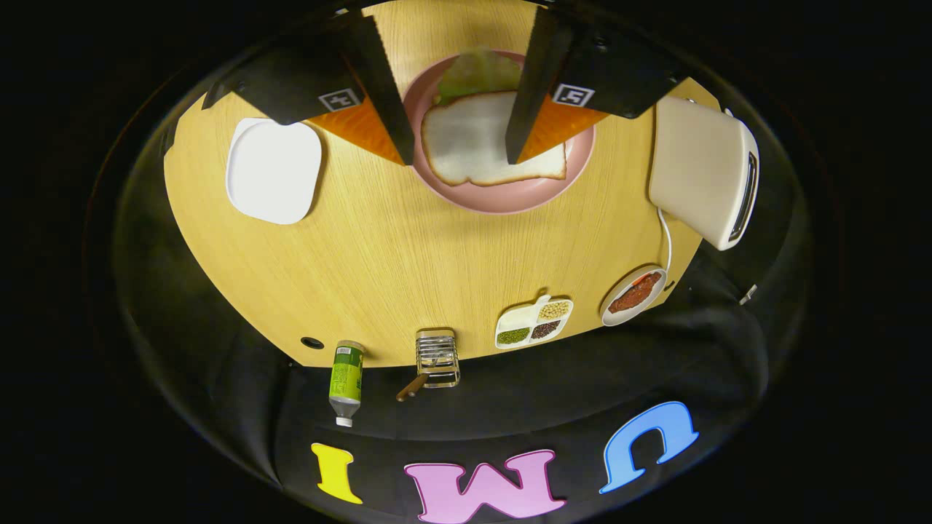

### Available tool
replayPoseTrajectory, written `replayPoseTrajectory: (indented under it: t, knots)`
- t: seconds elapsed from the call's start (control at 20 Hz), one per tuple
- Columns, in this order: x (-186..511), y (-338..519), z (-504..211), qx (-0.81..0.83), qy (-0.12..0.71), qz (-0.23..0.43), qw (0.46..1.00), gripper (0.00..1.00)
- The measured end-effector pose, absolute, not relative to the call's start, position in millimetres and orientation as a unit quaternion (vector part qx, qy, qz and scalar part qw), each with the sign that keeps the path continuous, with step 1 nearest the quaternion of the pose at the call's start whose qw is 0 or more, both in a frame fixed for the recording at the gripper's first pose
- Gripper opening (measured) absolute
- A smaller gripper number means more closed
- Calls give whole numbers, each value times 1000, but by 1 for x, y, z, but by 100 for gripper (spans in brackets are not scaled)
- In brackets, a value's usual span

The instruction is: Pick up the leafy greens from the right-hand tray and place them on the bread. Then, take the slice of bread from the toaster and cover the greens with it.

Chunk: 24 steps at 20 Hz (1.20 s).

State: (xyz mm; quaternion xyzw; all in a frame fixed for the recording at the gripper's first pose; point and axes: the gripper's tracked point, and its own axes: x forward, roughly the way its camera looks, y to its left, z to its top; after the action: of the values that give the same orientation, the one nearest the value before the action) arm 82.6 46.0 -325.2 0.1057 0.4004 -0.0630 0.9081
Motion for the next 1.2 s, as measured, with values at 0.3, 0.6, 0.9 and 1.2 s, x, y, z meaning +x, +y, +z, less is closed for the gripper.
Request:
replayPoseTrajectory:
  t: [0.3,0.6,0.9,1.2]
  knots:
    - [79,23,-260,59,332,-80,938,100]
    - [70,27,-149,37,214,-62,974,100]
    - [48,21,-57,1,89,-36,995,99]
    - [11,-2,-5,10,23,-9,1000,100]
